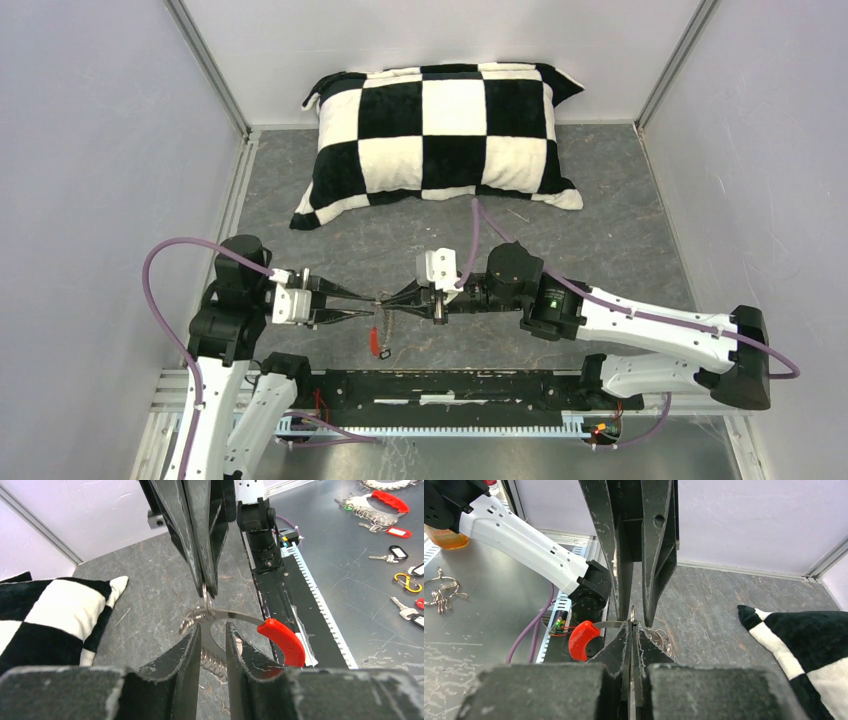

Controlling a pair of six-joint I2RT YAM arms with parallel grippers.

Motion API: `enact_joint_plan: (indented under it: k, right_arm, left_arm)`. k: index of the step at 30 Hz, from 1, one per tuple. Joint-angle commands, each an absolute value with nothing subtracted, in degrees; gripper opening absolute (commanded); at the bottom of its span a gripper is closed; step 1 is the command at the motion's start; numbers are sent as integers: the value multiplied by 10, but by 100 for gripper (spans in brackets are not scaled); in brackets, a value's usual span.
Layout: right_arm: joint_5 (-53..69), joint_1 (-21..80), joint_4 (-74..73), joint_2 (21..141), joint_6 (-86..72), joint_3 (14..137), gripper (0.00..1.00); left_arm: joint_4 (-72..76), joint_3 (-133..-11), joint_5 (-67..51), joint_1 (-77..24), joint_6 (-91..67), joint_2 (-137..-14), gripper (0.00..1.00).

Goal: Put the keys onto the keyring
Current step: Adjust the keyring.

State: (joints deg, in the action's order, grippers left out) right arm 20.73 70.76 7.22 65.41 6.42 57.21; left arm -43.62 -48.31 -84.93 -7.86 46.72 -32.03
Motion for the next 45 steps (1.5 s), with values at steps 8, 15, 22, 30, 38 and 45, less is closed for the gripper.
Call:
enact_joint_plan:
  k: [8,15,22,30,38,45]
  right_arm:
    - [217,709,285,651,25,506,0]
    - [222,709,317,658,16,492,0]
    - [211,710,331,653,18,472,0]
    - [215,711,346,665,13,475,0]
    - [198,711,139,650,62,560,43]
    - [172,711,-140,684,135,720,46]
  left_arm:
    - [-434,-516,-892,-80,426,-332,28]
    - [-434,-522,-887,-80,429,-334,22]
    - [-435,-530,-890,-80,425,-338,22]
    - [-435,-527,-888,-80,425,-340,4]
    - [-433,-512,-813,-80,459,-335,2]
    - [-433,-501,-773,-80,493,-330,2]
